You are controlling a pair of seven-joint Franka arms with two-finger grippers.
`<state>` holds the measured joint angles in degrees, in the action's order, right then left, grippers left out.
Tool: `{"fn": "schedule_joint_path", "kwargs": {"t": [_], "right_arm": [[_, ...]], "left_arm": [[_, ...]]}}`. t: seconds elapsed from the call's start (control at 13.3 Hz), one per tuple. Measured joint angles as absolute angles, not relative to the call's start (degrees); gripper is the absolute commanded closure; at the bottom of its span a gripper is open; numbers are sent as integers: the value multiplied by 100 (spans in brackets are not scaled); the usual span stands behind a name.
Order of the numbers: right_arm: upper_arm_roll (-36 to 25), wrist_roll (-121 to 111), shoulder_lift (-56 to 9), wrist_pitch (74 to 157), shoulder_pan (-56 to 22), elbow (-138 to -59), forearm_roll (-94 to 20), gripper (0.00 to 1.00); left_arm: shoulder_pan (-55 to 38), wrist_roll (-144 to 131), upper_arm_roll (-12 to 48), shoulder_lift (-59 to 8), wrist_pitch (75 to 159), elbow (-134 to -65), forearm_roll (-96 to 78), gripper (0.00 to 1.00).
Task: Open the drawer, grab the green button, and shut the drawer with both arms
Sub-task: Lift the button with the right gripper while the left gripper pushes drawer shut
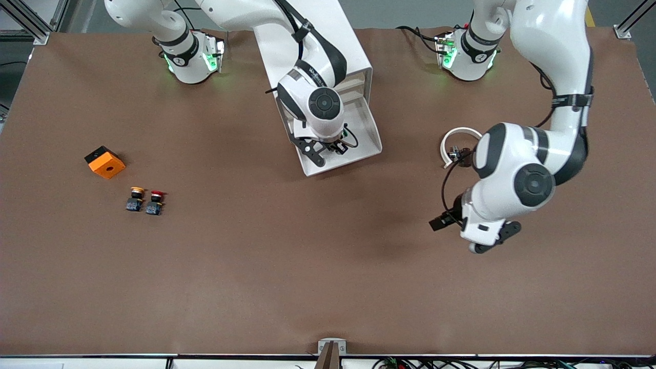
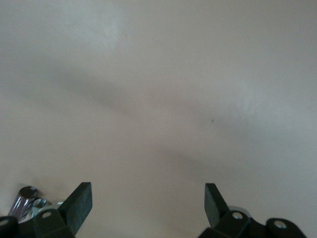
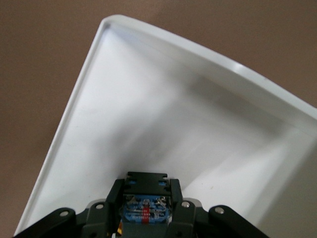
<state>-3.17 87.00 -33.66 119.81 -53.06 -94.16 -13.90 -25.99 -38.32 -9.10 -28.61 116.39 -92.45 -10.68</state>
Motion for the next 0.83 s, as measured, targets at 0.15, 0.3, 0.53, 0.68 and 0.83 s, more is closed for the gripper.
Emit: {"fn": "schedule_joint_path", "kwargs": {"t": [0.15, 0.3, 0.53, 0.68, 0.83], "right_arm": [[-314, 8682, -3366, 11991, -5308, -9416, -1390, 84], [-314, 8678, -3366, 12007, -5309, -9414, -1390, 84], [-333, 8678, -3366, 12004, -5307, -9351, -1390, 84], [-358, 8678, -3364, 11842, -5285, -9203, -1390, 84], [-383, 8647, -3348, 11235, -5150, -8882, -1390, 84]], "left_arm": [[-2818, -3831, -828, -2809, 11878, -9654, -1026, 0], [-2919, -3831, -676, -2736, 12129, -10000, -1010, 0], [-2941, -3829, -347, -2426, 12953, -10858, -1002, 0], [-2944, -3829, -109, -2254, 13220, -11312, -1001, 0], [-2947, -3829, 126, -2185, 13429, -11587, -1001, 0]]}}
